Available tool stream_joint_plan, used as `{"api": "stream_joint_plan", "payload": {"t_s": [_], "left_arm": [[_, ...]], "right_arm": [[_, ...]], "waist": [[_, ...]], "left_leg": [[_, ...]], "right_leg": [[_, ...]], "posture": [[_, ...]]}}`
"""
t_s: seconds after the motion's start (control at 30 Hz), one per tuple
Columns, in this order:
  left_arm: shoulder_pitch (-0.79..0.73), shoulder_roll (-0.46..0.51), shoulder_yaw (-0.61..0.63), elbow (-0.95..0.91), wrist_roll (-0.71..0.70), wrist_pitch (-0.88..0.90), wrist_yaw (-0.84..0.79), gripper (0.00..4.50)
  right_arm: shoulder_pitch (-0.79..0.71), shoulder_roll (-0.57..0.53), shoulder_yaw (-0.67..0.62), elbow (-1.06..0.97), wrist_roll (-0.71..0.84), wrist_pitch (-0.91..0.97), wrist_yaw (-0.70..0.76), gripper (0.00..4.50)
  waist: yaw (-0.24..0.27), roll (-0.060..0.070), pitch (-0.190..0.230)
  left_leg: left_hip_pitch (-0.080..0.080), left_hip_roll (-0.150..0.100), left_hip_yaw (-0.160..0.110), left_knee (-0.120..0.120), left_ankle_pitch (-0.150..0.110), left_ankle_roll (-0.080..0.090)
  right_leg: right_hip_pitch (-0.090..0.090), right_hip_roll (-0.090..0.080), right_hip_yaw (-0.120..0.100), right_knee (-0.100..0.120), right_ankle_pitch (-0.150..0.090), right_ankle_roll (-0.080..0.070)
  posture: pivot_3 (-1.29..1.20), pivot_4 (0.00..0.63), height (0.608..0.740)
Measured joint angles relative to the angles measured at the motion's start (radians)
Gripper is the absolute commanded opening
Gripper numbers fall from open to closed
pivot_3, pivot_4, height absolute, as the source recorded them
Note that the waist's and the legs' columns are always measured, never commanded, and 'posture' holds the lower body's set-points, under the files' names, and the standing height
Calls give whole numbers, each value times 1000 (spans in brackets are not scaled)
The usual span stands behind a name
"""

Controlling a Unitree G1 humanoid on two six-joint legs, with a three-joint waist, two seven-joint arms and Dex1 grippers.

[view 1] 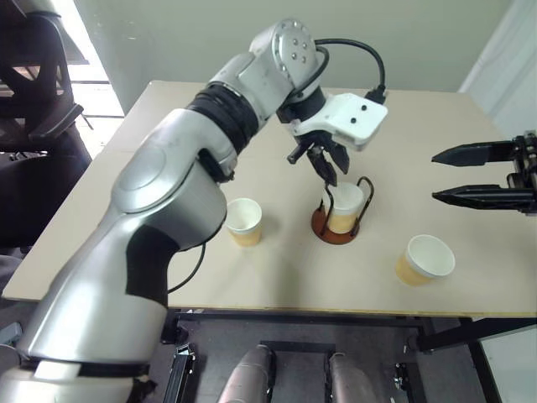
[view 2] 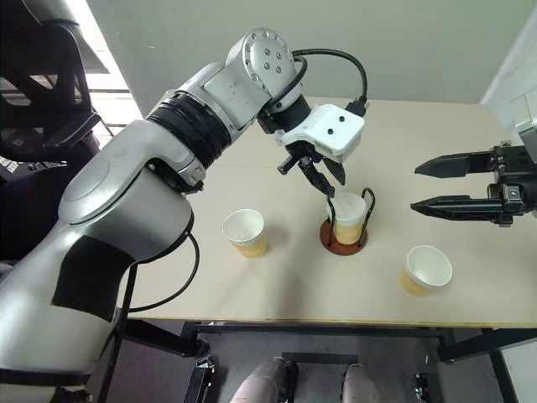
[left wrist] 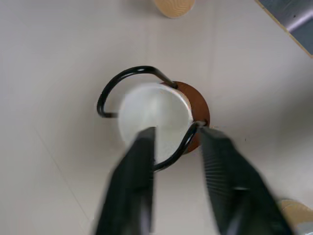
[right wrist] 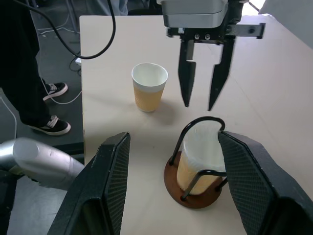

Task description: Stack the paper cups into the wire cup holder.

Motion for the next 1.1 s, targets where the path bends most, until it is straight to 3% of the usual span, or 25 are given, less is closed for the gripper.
{"api": "stream_joint_plan", "payload": {"t_s": [0.13,0.2,0.4,0.57,0.8,0.9,1.1], "left_arm": [[0,-2,2,-1,-9,-4,0,3858],[1,-24,92,42,-7,-2,0,4463],[1,-51,457,126,-8,71,79,4463],[40,53,674,18,-138,381,4,4463],[205,280,596,-276,-304,716,0,4463],[237,371,544,-394,-372,761,0,4463],[285,428,490,-554,-448,784,0,4463]], "right_arm": [[7,0,-14,-1,0,3,-3,2870],[13,-1,-26,-1,-6,2,-15,2870],[131,-68,-27,-20,-75,49,-74,2870],[207,-111,-30,-92,-74,140,-87,2870],[326,-162,-33,-160,-127,100,-31,2870],[404,-183,-29,-165,-215,3,5,2870],[440,-185,21,-156,-337,-148,19,2870]], "waist": [[0,0,0],[0,0,0],[1,0,0],[-7,1,-1],[-4,2,-1],[1,1,-1],[0,1,-1]], "left_leg": [[0,0,0,0,0,0],[0,0,0,0,0,0],[0,-1,1,-1,0,0],[1,-1,2,-4,-2,-1],[1,-1,1,-1,-1,-3],[1,-2,0,0,-1,-2],[3,-3,1,-1,0,0]], "right_leg": [[0,0,0,0,0,0],[0,0,0,0,0,0],[0,-1,0,-1,-7,10],[-1,0,0,0,-10,8],[0,0,0,1,-7,2],[1,-1,-1,0,-6,1],[3,-2,-1,1,-4,2]], "posture": [[0,150,740],[0,150,740],[0,150,740],[0,150,740],[0,150,740],[0,150,740],[0,150,740]]}}
